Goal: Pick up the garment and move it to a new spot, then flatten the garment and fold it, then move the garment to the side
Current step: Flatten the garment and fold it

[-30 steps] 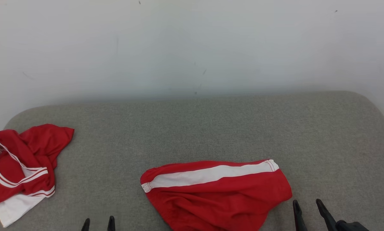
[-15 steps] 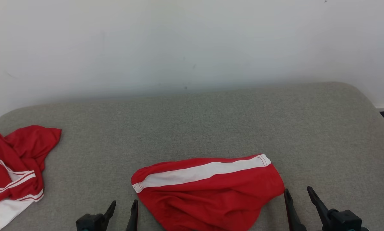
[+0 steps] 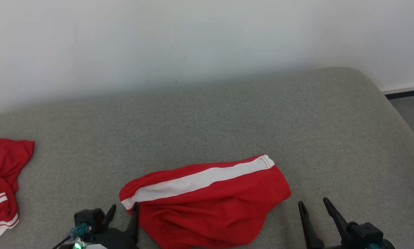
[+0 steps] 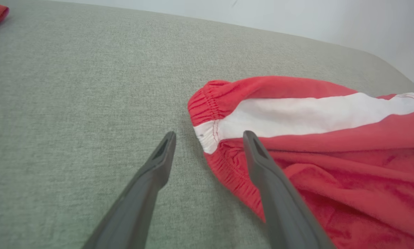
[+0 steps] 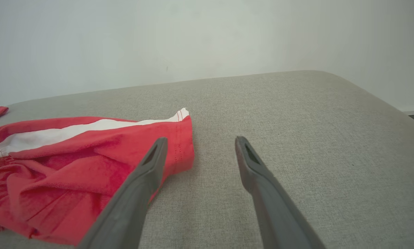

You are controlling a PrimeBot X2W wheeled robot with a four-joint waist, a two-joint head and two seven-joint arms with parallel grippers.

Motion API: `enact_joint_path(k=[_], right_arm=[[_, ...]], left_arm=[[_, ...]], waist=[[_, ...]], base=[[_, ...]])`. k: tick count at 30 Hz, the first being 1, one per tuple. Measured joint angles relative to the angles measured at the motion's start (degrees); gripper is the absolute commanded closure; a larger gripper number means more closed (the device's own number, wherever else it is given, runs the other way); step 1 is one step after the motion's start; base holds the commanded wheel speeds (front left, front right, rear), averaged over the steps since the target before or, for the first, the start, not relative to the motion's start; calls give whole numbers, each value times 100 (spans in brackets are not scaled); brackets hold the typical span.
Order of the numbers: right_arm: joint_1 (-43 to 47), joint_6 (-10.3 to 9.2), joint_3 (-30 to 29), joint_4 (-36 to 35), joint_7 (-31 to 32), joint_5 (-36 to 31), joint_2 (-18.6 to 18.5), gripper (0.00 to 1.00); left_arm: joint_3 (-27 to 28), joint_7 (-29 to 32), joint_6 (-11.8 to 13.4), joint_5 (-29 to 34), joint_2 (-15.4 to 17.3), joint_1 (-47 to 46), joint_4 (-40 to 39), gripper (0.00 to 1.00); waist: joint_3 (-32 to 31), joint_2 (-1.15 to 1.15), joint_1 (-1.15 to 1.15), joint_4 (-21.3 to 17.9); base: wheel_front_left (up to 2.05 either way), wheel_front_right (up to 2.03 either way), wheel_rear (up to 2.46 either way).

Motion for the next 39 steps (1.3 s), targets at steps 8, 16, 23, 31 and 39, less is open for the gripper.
enact_joint_path(k=[8, 16, 23, 31, 39], right_arm=[[-7, 0, 3, -8, -29, 1, -5, 0], [-75, 0, 70, -16, -29, 1, -7, 0], [-108, 0, 18, -22, -29, 0, -29, 0], [-216, 0, -5, -149, 30, 0, -148, 0], [-1090, 0, 136, -494, 1182, 401, -687, 0]], left_arm=[[-153, -88, 0, -268, 104, -129, 289, 0], [-278, -159, 0, -410, 114, -380, 500, 3], [-424, -165, 0, -578, 155, -494, 656, 68], [-624, -265, -1, -694, 160, -505, 679, 100], [-1012, -365, -1, -738, 154, -507, 385, 100]], waist=[[107, 0, 0, -155], [198, 0, 0, -192], [253, 0, 0, -182], [216, 0, -1, -29], [315, 0, -1, 139]], base=[[0, 0, 0], [0, 0, 0], [0, 0, 0], [0, 0, 0], [0, 0, 0]])
